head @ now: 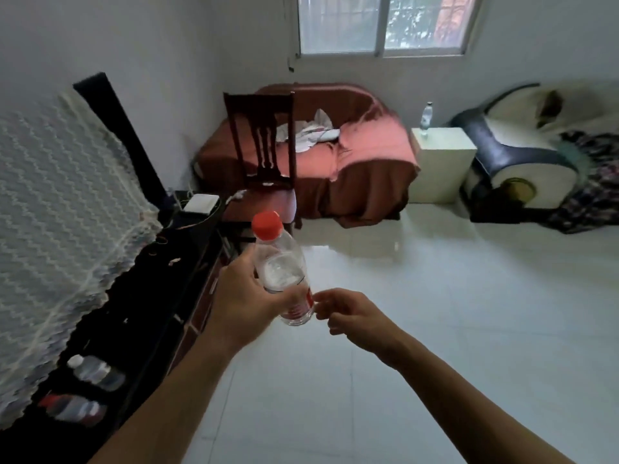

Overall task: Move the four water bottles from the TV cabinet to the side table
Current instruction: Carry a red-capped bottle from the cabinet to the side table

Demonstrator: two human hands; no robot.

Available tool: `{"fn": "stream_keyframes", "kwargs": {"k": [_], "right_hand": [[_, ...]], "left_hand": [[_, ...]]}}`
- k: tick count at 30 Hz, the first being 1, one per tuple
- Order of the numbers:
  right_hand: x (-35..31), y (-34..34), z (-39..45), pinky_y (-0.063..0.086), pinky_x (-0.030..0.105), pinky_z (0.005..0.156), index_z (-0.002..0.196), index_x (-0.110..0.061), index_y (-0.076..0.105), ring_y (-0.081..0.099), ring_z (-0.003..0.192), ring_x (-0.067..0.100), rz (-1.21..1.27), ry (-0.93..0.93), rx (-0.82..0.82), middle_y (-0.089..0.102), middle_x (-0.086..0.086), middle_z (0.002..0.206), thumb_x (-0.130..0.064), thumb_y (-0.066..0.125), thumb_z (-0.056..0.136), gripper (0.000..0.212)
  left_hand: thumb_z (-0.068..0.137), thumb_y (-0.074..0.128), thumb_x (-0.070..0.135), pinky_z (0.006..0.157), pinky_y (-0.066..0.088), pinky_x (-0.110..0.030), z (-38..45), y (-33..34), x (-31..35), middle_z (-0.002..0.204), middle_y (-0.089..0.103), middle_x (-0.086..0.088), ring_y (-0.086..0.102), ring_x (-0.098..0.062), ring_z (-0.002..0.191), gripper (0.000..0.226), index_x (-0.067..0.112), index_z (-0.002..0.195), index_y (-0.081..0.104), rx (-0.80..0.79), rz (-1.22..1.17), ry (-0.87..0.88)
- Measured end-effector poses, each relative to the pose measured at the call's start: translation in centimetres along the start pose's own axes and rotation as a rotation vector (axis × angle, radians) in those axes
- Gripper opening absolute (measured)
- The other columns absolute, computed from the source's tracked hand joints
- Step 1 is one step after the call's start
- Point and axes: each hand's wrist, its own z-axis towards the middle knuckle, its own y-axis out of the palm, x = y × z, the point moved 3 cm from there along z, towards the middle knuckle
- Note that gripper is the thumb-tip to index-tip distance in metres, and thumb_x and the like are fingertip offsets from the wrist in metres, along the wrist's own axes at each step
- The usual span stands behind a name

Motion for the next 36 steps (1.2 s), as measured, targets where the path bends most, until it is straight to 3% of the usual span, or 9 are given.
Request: {"fn": "stream_keyframes", "kwargs": {"k": [5,11,13,18,23,29,36], "right_hand": [[3.2,-11.1,-2.5,0.056,0.035,0.085,0.114,-0.017,0.070,0.069,0.106,0.019,0.131,0.048,0.211,0.074,0.003,0.109,-0.010,0.050,0.075,0.044],[5.1,-21.1,-2.9,0.057,0.042,0.089,0.113,-0.018,0.070,0.070,0.103,0.019,0.175,0.060,0.402,0.073,0.004,0.111,0.003,0.046,0.087,0.041],[5.4,-23.6,-2.3,0.057,0.041,0.088,0.114,-0.018,0.069,0.070,0.104,0.020,0.185,0.063,0.449,0.073,0.005,0.110,0.003,0.047,0.087,0.040],[5.3,-29.3,1.1,0.056,0.037,0.087,0.110,-0.017,0.070,0.069,0.106,0.020,0.189,0.081,0.537,0.072,0.006,0.112,0.002,0.049,0.088,0.036],[4.2,-34.2,5.3,0.056,0.041,0.090,0.112,-0.015,0.070,0.070,0.106,0.020,0.247,0.122,0.632,0.072,0.007,0.116,-0.012,0.052,0.072,0.043],[3.9,-39.9,10.8,0.056,0.043,0.092,0.113,-0.013,0.070,0.070,0.107,0.020,0.274,0.136,0.685,0.072,0.008,0.117,-0.003,0.051,0.083,0.037],[4.9,-47.5,16.4,0.055,0.041,0.091,0.118,-0.013,0.067,0.070,0.107,0.019,0.355,0.122,0.715,0.071,0.007,0.119,-0.010,0.053,0.077,0.043]], "left_hand": [[0.060,0.090,0.034,0.069,0.054,-0.013,3.9,10.6,5.5,0.091,0.072,0.013,0.067,0.002,0.084,0.054,0.023,0.108,0.067,-0.098,-0.020,0.047],[0.060,0.088,0.042,0.070,0.053,-0.017,9.6,20.1,10.2,0.093,0.071,0.010,0.068,-0.002,0.084,0.054,0.023,0.106,0.066,-0.233,-0.041,0.149],[0.059,0.088,0.043,0.074,0.056,-0.019,11.9,22.6,11.1,0.096,0.071,0.011,0.068,-0.002,0.087,0.057,0.023,0.108,0.065,-0.266,-0.048,0.184],[0.057,0.090,0.039,0.070,0.049,-0.006,18.2,28.1,12.3,0.098,0.070,0.010,0.065,-0.002,0.088,0.059,0.023,0.108,0.066,-0.347,-0.091,0.288],[0.055,0.089,0.042,0.071,0.042,-0.004,25.4,32.7,13.0,0.107,0.066,0.004,0.062,-0.009,0.093,0.067,0.020,0.114,0.066,-0.374,-0.121,0.358],[0.056,0.091,0.035,0.072,0.043,-0.007,33.0,36.9,14.1,0.101,0.072,0.004,0.065,-0.010,0.087,0.063,0.017,0.113,0.069,-0.413,-0.180,0.376],[0.054,0.091,0.036,0.074,0.059,-0.027,41.2,43.6,14.9,0.094,0.073,0.008,0.068,-0.009,0.084,0.059,0.022,0.107,0.069,-0.441,-0.227,0.339]]}}
